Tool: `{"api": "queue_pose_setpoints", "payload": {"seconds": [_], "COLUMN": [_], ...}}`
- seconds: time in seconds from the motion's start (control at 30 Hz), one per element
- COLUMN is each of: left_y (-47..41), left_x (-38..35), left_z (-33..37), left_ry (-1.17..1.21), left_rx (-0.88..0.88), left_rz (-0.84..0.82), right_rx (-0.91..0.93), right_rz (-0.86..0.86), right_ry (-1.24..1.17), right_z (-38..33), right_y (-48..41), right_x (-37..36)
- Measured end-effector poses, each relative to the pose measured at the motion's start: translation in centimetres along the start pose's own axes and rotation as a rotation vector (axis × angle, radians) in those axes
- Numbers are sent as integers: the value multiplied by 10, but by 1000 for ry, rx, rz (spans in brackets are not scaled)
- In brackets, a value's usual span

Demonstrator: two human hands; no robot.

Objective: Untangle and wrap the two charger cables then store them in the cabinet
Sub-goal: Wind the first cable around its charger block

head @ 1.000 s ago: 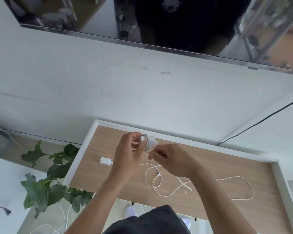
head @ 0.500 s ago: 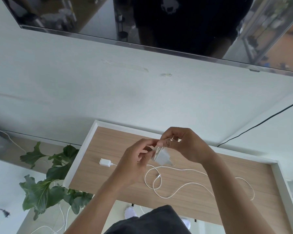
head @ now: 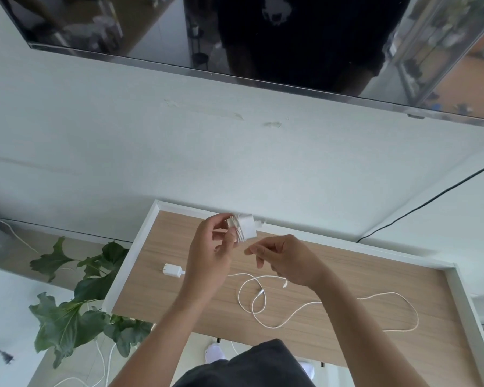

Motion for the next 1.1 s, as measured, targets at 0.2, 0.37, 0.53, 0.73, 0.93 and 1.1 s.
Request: {"api": "queue_pose_setpoints", "payload": {"seconds": [0.2,0.37,0.53,0.73,0.93,1.1], "left_y": [3,8,14,22,23,17], "left_x": [2,-12,-23,-22,-29,-29], "left_z": [2,2,5,3,5,-17], "left_ry": [-259,-387,-349,-2,239,494], "left_rx": [-150,-238,-255,53,109,279], "left_rz": [8,-152,-325,-419,-382,-232], "right_rx": [55,89,145,114,102,123], "right_rz": [-12,33,113,124,117,122], "right_ry": [271,322,233,-32,-324,-335], "right_z": [-24,-46,-52,-33,-12,-13], "right_y": [6,9,6,-3,-10,-5], "right_x": [2,24,45,49,35,27]}}
Point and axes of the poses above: each hand's wrist, its own y-axis away from the middle knuckle, its own x-axis out of the back of the hand, z = x × y, the point moved 8 cm from there along -y, towards the middle knuckle, and after that the axes turned 11 degrees about y, right-handed, at the moved point
